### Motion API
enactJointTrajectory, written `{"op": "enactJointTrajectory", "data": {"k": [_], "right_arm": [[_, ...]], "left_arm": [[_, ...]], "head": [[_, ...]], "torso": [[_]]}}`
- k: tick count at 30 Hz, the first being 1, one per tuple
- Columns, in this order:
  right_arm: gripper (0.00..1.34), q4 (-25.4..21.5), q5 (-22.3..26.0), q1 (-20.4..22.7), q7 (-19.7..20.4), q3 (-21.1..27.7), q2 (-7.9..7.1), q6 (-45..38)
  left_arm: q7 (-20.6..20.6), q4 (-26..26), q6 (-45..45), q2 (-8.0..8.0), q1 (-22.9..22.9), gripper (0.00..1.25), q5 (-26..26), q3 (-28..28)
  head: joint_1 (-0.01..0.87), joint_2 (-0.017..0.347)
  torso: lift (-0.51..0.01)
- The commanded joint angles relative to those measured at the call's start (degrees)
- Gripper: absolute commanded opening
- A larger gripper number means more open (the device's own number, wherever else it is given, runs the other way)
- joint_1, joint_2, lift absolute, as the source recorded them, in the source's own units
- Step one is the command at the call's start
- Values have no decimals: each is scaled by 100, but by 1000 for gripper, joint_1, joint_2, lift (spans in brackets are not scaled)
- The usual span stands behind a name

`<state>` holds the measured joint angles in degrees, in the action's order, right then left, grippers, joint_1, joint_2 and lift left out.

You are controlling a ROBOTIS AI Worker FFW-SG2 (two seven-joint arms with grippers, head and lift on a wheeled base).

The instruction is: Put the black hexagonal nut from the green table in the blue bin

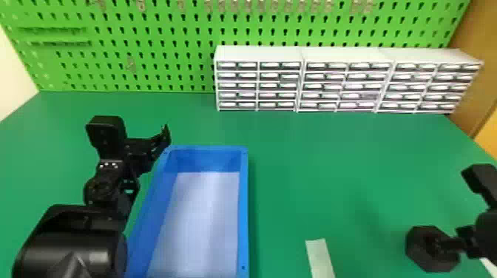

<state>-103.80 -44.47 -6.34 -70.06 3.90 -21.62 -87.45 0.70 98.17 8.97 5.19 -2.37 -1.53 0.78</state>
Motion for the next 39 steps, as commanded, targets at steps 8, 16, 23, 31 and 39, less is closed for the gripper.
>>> {"op": "enactJointTrajectory", "data": {"k": [8,16,23,31,39], "right_arm": [[796,-9,-53,-105,-8,-56,-53,0],[796,44,-79,-148,-8,-91,-62,26],[796,176,-97,-175,-8,-91,-44,123],[796,334,-149,-219,-8,-82,9,272],[785,439,-185,-263,1,-82,61,334]], "left_arm": [[0,0,-1,0,-18,1002,12,-16],[0,0,-1,0,-26,1002,12,-16],[0,0,-1,0,-35,1002,12,-16],[0,0,-1,0,-44,1002,12,-16],[0,0,-1,0,-44,1002,12,-16]], "head": [[686,51],[686,51],[686,51],[686,51],[686,51]], "torso": [[-96],[-96],[-96],[-96],[-96]]}}
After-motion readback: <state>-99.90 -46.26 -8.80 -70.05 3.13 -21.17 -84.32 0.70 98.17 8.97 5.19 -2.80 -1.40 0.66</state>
